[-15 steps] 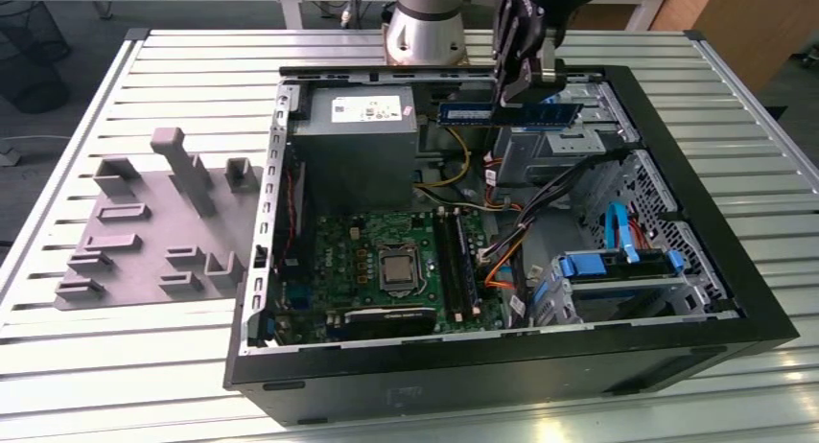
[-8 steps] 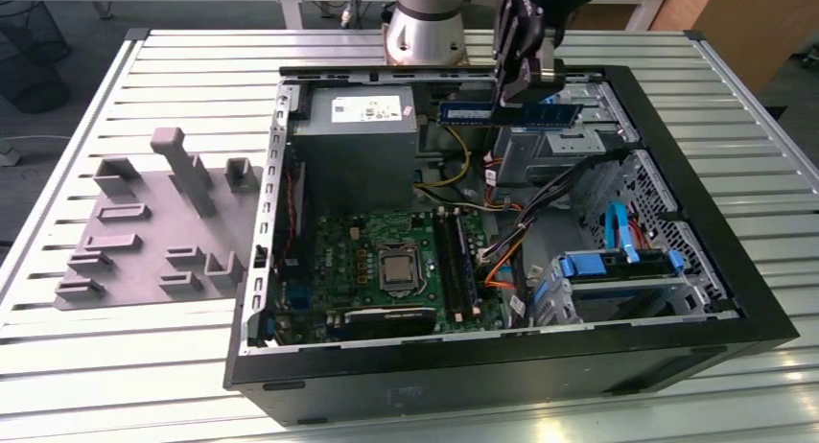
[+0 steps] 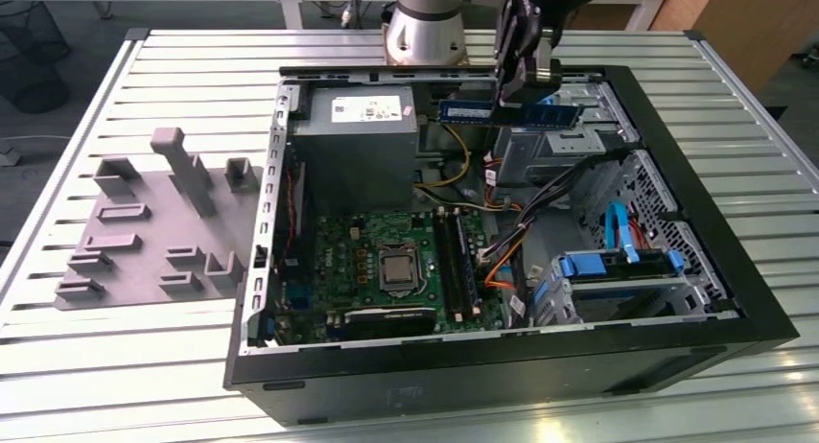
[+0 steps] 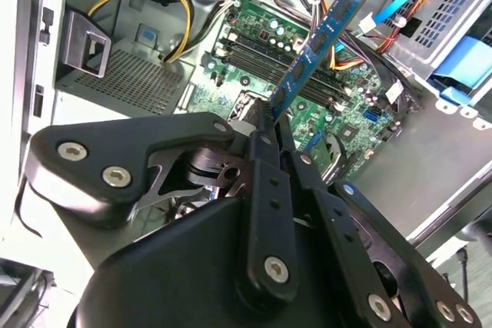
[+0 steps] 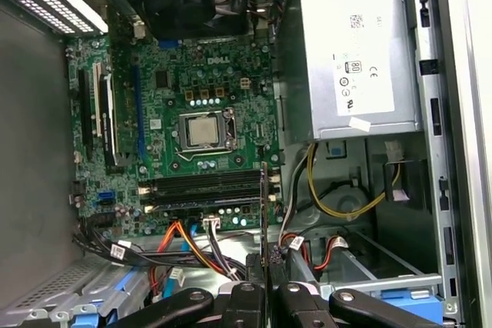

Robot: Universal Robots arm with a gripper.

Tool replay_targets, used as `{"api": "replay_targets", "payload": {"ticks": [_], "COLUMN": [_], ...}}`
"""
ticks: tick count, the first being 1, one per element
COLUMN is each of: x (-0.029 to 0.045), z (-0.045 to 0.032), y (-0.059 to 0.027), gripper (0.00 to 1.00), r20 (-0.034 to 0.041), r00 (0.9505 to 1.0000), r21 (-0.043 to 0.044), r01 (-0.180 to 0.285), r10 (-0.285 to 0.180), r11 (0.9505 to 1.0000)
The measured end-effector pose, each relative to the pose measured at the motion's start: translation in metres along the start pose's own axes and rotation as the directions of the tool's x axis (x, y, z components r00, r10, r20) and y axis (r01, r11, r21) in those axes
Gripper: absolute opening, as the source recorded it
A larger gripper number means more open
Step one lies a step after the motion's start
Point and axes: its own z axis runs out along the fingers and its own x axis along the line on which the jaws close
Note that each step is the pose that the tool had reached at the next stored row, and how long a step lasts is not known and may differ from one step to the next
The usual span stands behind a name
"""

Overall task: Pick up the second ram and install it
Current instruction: 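Insert the second ram into the second slot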

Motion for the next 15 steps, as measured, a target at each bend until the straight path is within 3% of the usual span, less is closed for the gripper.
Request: {"api": "replay_targets", "payload": {"ticks": [15], "x": [0.0], "z": [0.0], "y": [0.0], "gripper": [0.14], "r20": [0.0032], "r00": [0.9965], "r21": [0.0016], "r01": [-0.083], "r10": [0.083], "r11": [0.9965]}}
